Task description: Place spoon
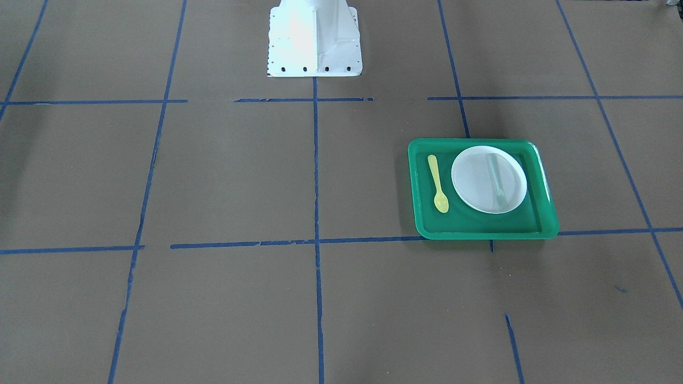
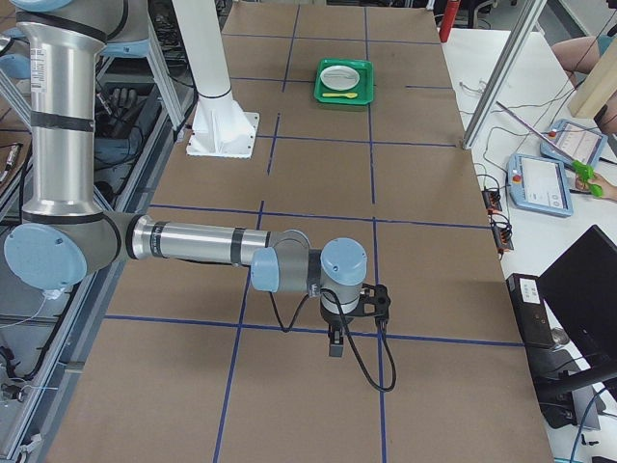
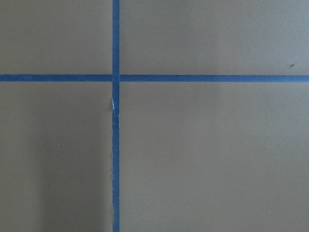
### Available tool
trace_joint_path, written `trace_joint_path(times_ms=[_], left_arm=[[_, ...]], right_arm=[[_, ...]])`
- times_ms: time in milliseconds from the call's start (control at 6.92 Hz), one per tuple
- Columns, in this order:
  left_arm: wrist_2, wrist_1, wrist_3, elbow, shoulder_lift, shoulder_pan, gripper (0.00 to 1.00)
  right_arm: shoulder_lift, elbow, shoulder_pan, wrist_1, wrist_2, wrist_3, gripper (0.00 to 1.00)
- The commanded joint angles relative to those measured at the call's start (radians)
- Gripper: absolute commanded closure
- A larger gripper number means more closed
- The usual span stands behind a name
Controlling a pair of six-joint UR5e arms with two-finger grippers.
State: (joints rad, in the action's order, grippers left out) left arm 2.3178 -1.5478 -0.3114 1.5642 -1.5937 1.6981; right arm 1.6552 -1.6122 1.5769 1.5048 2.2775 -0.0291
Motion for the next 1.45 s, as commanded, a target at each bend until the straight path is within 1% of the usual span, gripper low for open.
trace_joint_path(times_ms=[0, 434, 578, 723, 1301], left_arm=[[0.0, 0.0, 0.0, 0.001, 0.0, 0.0, 0.0], [0.003, 0.005, 0.0, 0.001, -0.002, -0.002, 0.0], [0.027, 0.03, 0.0, 0.002, -0.003, 0.0, 0.0], [0.029, 0.043, 0.0, 0.013, -0.002, -0.005, 0.0], [0.028, 0.038, 0.0, 0.014, -0.005, -0.003, 0.0]], right_arm=[[0.0, 0.0, 0.0, 0.0, 0.0, 0.0, 0.0], [0.0, 0.0, 0.0, 0.0, -0.001, 0.0, 0.0], [0.0, 0.0, 0.0, 0.0, 0.0, 0.0, 0.0], [0.0, 0.0, 0.0, 0.0, 0.0, 0.0, 0.0], [0.0, 0.0, 0.0, 0.0, 0.0, 0.0, 0.0]])
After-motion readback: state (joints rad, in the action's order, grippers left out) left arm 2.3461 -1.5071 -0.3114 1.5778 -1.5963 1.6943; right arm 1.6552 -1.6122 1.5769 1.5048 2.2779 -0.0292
